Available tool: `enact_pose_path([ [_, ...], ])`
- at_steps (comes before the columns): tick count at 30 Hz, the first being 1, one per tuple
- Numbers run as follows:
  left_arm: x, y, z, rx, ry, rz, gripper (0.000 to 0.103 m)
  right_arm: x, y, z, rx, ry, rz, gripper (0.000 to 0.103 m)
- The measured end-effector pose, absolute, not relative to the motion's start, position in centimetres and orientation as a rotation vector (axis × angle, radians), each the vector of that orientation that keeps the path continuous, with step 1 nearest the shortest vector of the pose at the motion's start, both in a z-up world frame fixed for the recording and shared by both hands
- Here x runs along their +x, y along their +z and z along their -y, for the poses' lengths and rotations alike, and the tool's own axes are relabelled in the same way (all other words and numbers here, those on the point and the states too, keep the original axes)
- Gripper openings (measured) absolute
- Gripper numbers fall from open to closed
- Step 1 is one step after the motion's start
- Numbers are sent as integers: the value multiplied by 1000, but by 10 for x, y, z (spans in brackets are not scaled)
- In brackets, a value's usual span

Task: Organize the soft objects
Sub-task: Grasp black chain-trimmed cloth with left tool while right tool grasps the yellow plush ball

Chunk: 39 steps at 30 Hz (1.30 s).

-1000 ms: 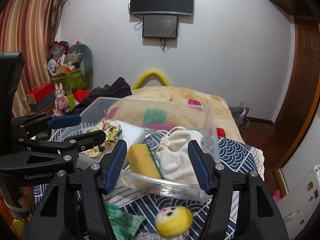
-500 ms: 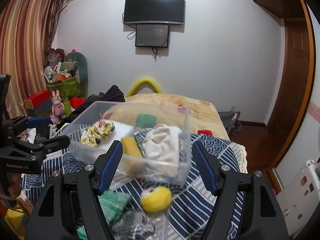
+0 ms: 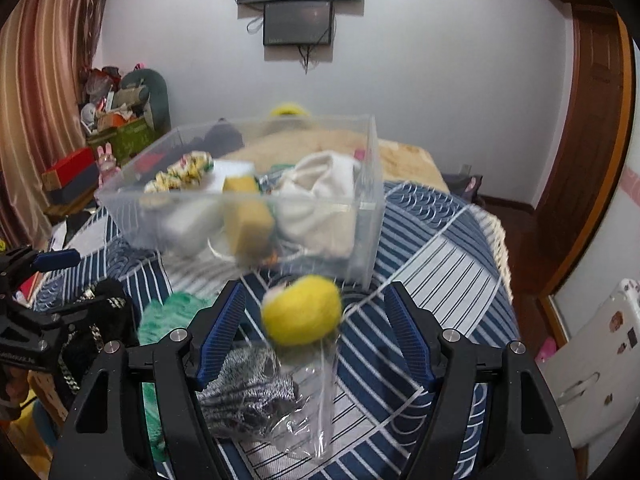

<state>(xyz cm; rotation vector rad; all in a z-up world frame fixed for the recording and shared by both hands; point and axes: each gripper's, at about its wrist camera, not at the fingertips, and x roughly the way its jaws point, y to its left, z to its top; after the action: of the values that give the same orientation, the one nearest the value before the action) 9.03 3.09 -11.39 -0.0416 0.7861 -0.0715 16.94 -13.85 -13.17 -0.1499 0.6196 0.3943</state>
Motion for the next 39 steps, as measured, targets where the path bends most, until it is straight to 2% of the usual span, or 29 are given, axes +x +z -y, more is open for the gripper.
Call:
enact_pose_path([
  [4, 85, -123, -30, -62, -90, -787, 97, 174, -141, 138, -138, 408, -652, 69],
  [6, 82, -126, -28, -69, -110, -783, 77, 175, -143, 137, -138, 413, -659, 69],
  [8, 80, -130, -25, -68, -140, -799, 76, 175, -143, 136, -136, 415, -661, 60],
  [10, 78, -132, -24, -69, -140, -790, 70, 176, -145, 136, -132, 421, -671, 48],
  [11, 76, -132, -24, -74, -143, -787, 63, 178, -145, 135, -126, 428, -676, 42],
  [15, 70, -132, -30, -90, -138, -784, 41, 176, -143, 137, -117, 427, -666, 42],
  [18, 65, -129, -31, -78, -133, -776, 31, 171, -139, 139, -117, 425, -648, 42],
  [21, 63, -121, -33, -63, -119, -751, 28, 166, -133, 142, -119, 417, -626, 41],
  [39, 70, -38, -52, -90, -89, -521, 28, 151, -88, 144, -102, 427, -467, 42],
])
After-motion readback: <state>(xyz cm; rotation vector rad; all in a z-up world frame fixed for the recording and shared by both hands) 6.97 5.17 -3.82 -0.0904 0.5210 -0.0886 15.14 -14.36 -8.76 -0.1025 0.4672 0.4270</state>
